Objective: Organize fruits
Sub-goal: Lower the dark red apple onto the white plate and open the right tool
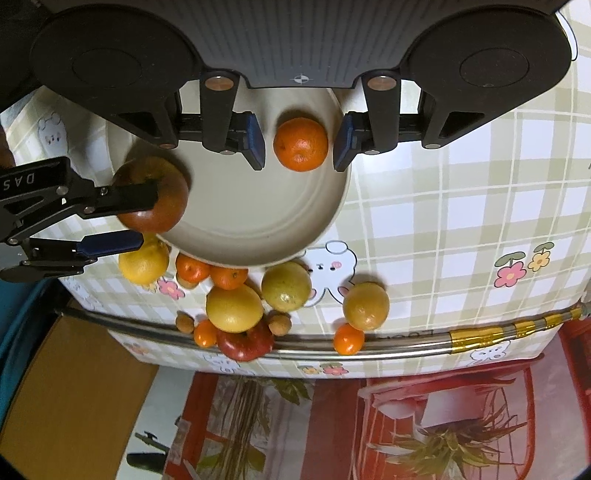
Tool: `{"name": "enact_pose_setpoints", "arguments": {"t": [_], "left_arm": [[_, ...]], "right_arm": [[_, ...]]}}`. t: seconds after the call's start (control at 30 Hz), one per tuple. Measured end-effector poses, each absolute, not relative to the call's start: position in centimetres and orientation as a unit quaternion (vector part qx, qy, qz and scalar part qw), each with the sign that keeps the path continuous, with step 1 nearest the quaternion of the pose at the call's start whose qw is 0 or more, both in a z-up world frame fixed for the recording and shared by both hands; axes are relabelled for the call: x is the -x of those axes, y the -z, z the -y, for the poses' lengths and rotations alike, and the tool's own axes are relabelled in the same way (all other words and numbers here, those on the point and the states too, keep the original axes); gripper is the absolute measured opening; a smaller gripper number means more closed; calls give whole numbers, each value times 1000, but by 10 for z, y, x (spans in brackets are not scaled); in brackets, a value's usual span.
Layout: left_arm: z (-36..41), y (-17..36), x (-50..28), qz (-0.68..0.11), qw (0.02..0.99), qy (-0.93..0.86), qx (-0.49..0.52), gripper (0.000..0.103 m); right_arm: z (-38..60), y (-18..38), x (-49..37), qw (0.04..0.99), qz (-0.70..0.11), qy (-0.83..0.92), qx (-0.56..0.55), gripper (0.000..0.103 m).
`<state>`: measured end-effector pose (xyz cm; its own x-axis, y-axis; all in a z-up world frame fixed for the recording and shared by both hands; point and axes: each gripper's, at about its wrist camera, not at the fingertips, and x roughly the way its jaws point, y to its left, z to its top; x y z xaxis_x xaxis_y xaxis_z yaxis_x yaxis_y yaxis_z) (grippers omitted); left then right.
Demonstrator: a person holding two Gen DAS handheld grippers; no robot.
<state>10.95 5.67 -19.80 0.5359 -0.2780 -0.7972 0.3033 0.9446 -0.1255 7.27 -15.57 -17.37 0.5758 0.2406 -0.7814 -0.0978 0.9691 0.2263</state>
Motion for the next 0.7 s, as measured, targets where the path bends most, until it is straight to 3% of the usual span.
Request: {"name": "enact_pose_setpoints", "arguments": {"t": [0.7], "left_arm": [[-88, 142, -145, -399, 911, 89, 50, 43]], "right_arm": [[237, 145, -76, 925, -352, 38, -135, 56]]}}
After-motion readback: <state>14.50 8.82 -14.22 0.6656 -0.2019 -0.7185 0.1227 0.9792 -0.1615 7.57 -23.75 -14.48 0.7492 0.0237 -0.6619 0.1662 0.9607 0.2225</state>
